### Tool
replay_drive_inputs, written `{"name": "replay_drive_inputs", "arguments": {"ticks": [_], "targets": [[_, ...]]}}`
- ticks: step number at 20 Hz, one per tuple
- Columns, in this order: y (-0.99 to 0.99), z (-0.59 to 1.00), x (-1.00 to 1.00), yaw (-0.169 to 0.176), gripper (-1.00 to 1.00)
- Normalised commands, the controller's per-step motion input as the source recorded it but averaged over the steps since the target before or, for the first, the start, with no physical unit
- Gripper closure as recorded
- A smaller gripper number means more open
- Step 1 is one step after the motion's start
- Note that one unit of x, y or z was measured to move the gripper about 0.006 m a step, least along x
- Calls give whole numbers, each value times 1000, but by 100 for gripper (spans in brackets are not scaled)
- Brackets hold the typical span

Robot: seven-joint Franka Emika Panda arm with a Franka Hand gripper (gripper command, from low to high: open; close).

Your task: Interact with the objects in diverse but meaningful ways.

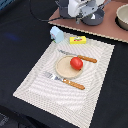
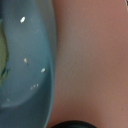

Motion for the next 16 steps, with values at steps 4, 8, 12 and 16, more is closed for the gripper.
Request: {"name": "replay_drive_inputs", "arguments": {"ticks": [4,8,12,16], "targets": [[-90,0,-295,0,100],[-91,0,-319,0,100],[-87,0,-310,0,100],[-64,0,-265,0,100]]}}
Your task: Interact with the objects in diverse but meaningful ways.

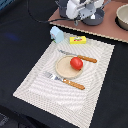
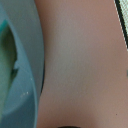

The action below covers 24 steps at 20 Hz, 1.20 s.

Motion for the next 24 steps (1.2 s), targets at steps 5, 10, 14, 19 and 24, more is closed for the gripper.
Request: {"name": "replay_drive_inputs", "arguments": {"ticks": [5,10,14,19,24], "targets": [[-27,0,-213,0,100],[-3,0,-199,0,100],[-31,0,-241,0,100],[-386,100,-148,0,100],[-957,246,-18,0,100]]}}
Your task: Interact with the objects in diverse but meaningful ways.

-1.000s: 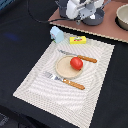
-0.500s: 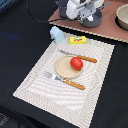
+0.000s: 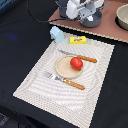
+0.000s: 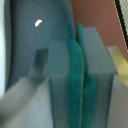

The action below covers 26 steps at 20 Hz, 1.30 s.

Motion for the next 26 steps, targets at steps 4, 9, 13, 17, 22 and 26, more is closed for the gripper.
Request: {"name": "replay_drive_inputs", "arguments": {"ticks": [4,9,13,17,22,26], "targets": [[-949,249,-14,0,100],[-942,262,-1,0,100],[-933,256,-5,0,100],[-919,209,-59,0,100],[-915,142,-90,0,100],[-805,50,-389,0,100]]}}
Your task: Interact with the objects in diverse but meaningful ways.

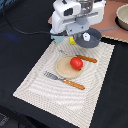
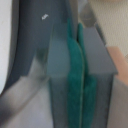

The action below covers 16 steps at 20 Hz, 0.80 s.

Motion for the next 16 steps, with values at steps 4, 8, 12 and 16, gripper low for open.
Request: {"name": "replay_drive_inputs", "arguments": {"ticks": [4,8,12,16], "targets": [[-641,52,-641,0,100],[-527,70,-746,0,100],[-176,650,-806,12,100],[-52,686,-829,16,100]]}}
